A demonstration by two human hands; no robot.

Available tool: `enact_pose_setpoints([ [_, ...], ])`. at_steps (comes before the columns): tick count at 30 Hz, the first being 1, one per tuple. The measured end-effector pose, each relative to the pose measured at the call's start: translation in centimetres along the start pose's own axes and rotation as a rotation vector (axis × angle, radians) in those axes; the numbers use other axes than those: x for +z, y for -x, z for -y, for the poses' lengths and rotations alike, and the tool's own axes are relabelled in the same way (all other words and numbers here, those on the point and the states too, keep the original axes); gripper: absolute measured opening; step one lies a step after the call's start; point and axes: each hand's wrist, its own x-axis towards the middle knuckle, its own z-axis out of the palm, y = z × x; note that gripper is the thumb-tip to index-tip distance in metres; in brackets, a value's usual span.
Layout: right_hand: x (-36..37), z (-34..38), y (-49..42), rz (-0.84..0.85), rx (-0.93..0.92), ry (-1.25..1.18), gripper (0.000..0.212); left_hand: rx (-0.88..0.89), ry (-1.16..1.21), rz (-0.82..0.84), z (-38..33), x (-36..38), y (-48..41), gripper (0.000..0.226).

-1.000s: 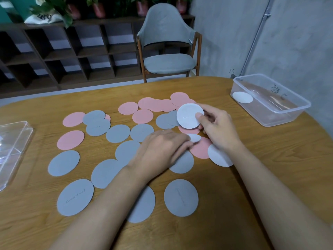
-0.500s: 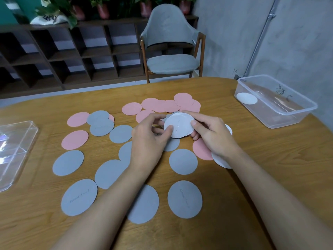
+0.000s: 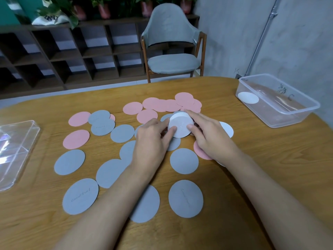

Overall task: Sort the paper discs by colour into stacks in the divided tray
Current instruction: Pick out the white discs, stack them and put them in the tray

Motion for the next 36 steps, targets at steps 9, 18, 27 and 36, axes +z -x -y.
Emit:
enact_pose_setpoints([
  [9, -3.1, -1.4, 0.9, -0.092, 0.105, -0.226, 0.027, 0.030, 0.006, 0.108, -1.2, -0.8, 0.1, 0.044],
  [18, -7.4, -5.0, 3.7, -0.230, 0.198, -0.221, 0.033, 0.241, 0.082, 0.477, -4.8, 1.0, 0.7, 0.039],
  [27, -7.8, -7.6, 4.9, -0.302, 0.272, -0.272, 0.031, 0.278, 0.089, 0.544, -7.0, 4.4, 1.8, 0.061],
  [36, -7.2, -7.4, 4.9, -0.218, 0.207, -0.257, 0.039, 0.472, 0.040, 0.285, -7.0, 3.3, 1.7, 0.031],
])
